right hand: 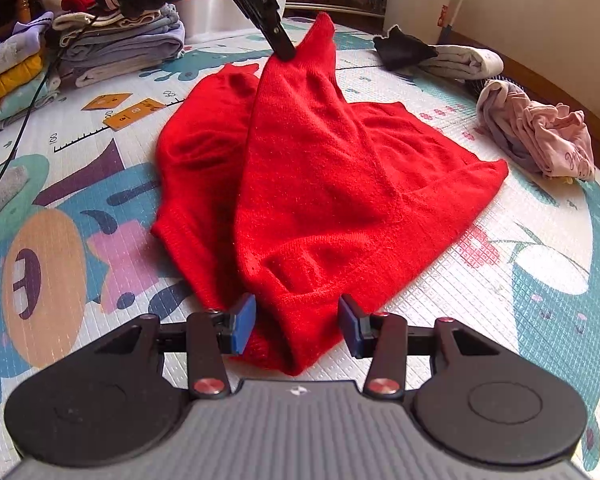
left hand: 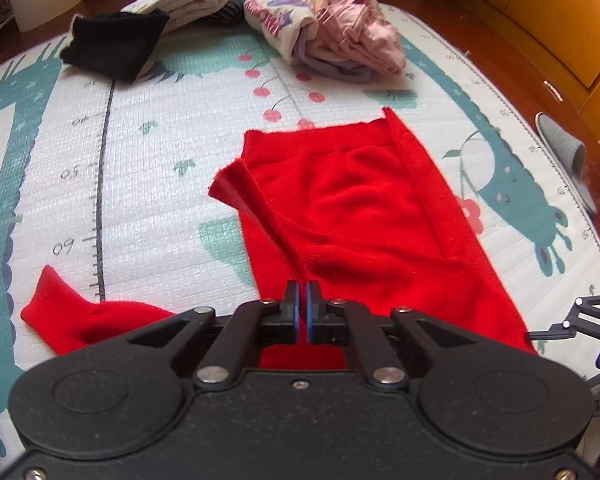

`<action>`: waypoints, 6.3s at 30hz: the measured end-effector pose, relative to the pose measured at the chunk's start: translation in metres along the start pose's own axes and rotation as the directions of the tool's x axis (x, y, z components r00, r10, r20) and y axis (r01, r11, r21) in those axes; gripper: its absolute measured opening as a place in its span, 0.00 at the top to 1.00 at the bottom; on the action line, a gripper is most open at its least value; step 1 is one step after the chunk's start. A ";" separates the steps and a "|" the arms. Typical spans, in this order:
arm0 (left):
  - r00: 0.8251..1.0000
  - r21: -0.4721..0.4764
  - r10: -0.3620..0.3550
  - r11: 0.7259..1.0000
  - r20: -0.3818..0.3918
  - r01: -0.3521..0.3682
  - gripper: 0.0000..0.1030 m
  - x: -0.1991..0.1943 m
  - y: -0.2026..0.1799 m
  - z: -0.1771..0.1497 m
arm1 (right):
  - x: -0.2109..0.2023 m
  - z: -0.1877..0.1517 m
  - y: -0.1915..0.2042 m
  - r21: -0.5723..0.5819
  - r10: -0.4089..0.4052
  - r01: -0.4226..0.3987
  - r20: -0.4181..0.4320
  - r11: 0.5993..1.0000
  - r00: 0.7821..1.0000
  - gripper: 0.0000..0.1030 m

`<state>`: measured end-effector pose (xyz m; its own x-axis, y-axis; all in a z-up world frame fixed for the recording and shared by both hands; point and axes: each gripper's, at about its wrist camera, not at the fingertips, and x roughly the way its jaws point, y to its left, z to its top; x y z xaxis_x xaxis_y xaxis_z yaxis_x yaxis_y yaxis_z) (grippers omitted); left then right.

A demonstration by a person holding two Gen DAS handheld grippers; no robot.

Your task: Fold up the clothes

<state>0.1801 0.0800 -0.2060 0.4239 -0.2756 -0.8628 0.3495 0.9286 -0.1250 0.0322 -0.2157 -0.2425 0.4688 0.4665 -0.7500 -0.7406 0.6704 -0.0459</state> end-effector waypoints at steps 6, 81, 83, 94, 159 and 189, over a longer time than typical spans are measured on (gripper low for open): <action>0.999 0.019 0.024 1.000 -0.028 -0.023 0.99 0.019 0.004 -0.004 | 0.015 -0.003 0.000 0.014 0.096 -0.096 -0.054 0.995 0.994 0.36; 0.987 0.026 -0.046 0.999 0.152 0.043 0.99 0.108 -0.143 0.113 | 0.009 -0.009 -0.016 0.123 0.200 -0.197 -0.011 0.973 0.980 0.38; 0.988 0.039 -0.046 0.998 0.150 0.040 0.99 0.110 -0.147 0.114 | 0.008 -0.009 -0.016 0.121 0.200 -0.198 -0.010 0.973 0.980 0.38; 0.995 0.157 0.016 0.987 0.099 -0.031 0.56 0.139 -0.155 0.103 | 0.008 -0.007 -0.010 0.090 0.186 -0.183 -0.022 0.979 0.982 0.37; 0.999 0.284 -0.038 0.958 0.005 0.035 0.79 0.146 -0.131 0.129 | 0.034 0.009 0.011 -0.018 0.072 -0.073 -0.018 0.997 0.997 0.18; 0.999 -0.509 -0.005 0.860 0.042 0.026 0.64 -0.045 0.103 -0.118 | -0.008 0.159 -0.094 0.362 0.235 -0.211 -0.023 0.908 0.972 0.45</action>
<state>0.0988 0.2175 -0.2375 0.4567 -0.2904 -0.8409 -0.1136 0.9184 -0.3789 0.1744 -0.1911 -0.1270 0.2706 0.5973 -0.7550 -0.5967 0.7195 0.3554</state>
